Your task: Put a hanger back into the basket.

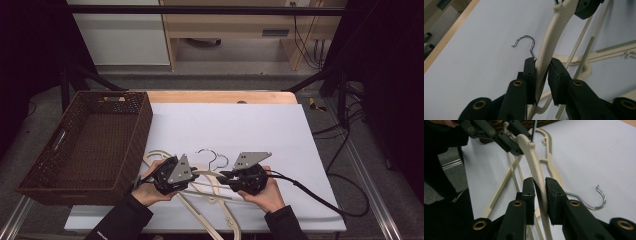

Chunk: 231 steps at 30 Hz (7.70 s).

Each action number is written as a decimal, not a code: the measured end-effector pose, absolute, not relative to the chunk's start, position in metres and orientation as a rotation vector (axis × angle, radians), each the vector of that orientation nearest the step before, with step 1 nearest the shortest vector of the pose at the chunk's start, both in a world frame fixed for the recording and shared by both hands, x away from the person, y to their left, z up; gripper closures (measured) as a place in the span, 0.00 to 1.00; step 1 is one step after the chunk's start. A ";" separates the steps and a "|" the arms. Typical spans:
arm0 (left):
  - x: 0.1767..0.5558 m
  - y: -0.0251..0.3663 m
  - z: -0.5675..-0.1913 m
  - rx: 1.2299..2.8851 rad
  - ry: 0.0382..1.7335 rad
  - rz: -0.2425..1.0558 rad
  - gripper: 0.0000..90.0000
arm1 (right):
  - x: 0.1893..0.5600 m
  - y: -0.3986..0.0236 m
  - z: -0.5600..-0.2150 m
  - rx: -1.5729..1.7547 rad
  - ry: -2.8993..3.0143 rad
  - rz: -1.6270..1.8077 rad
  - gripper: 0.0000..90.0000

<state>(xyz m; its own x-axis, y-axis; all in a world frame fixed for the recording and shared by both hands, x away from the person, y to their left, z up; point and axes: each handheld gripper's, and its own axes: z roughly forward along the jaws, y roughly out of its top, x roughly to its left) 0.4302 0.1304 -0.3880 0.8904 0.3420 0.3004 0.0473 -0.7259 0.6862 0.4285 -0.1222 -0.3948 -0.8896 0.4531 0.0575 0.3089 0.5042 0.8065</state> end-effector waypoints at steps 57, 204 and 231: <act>0.416 0.142 -0.352 2.227 0.452 0.243 0.96 | 0.409 -0.169 -0.366 0.759 2.279 1.488 0.41; 0.426 0.324 -0.336 1.711 0.900 0.551 0.13 | 0.400 -0.222 -0.393 1.121 2.052 1.402 0.07; 0.418 0.276 -0.370 1.873 0.801 0.458 0.09 | 0.399 -0.174 -0.403 1.066 2.224 1.374 0.10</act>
<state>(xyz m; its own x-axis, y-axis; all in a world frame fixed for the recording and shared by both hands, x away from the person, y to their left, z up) 0.4180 0.2763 -0.3698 0.7080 0.7051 -0.0393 0.3234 -0.2742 0.9057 0.3989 -0.1736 -0.4027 -0.6716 0.7324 0.1115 0.4276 0.2604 0.8656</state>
